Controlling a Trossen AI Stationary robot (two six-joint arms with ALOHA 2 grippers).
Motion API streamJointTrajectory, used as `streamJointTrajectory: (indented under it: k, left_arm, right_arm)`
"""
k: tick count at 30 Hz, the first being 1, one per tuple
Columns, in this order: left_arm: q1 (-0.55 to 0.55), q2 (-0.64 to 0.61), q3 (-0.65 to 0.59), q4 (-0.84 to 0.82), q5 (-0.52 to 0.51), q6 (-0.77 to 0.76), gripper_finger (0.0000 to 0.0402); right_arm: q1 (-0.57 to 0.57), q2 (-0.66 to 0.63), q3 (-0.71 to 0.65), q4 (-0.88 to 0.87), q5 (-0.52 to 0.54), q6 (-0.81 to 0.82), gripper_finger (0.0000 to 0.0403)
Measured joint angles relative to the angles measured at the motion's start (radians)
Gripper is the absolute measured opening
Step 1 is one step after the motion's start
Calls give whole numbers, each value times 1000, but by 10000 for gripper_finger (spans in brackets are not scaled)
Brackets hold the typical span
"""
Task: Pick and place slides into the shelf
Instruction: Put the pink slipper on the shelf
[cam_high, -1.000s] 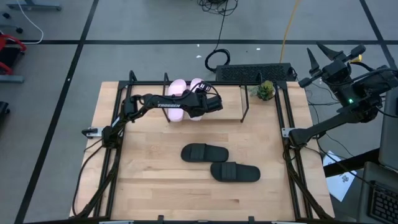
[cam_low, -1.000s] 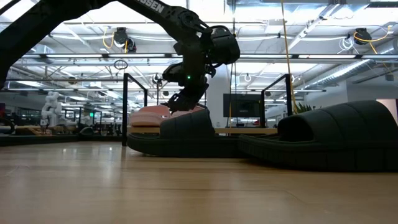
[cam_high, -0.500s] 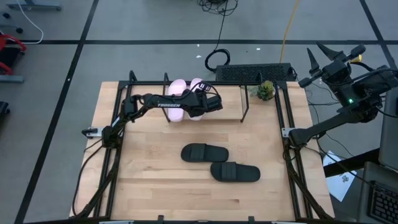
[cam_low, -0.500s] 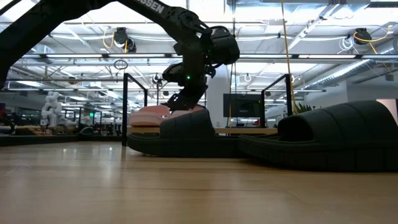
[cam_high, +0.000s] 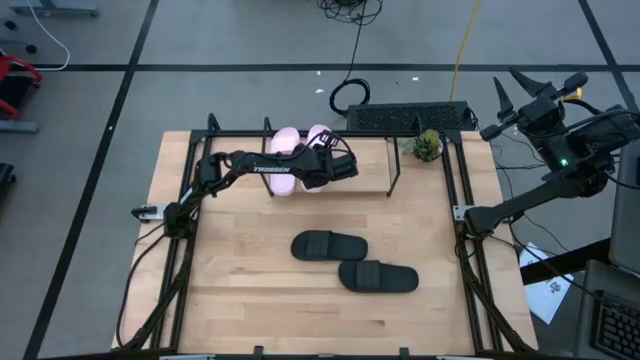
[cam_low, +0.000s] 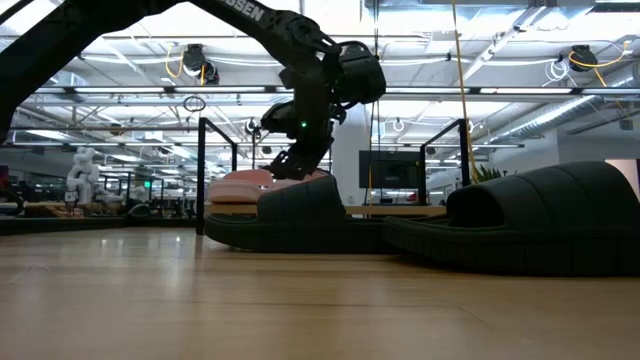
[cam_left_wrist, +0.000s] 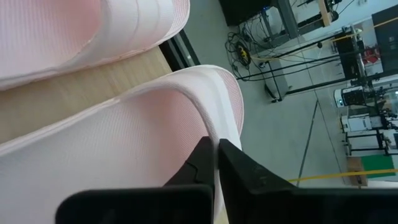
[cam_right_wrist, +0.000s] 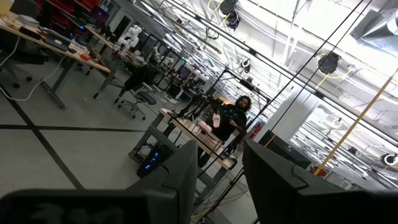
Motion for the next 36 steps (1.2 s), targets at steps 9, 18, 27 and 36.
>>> streamJointTrajectory:
  k: [9, 18, 27, 36]
  left_arm:
    - [-3, 0, 0, 0, 0, -13, 1]
    - [-6, -3, 0, 0, 16, -25, 1]
    - [-8, -37, 0, -45, 41, -29, 0]
    - [-10, -59, 0, -103, 59, -35, 0]
  right_arm:
    - [0, 0, 0, 0, 0, -7, 118]
    - [0, 0, 0, 0, 0, -7, 118]
    - [0, 0, 0, 0, 0, -7, 118]
    - [0, 0, 0, 0, 0, -4, 118]
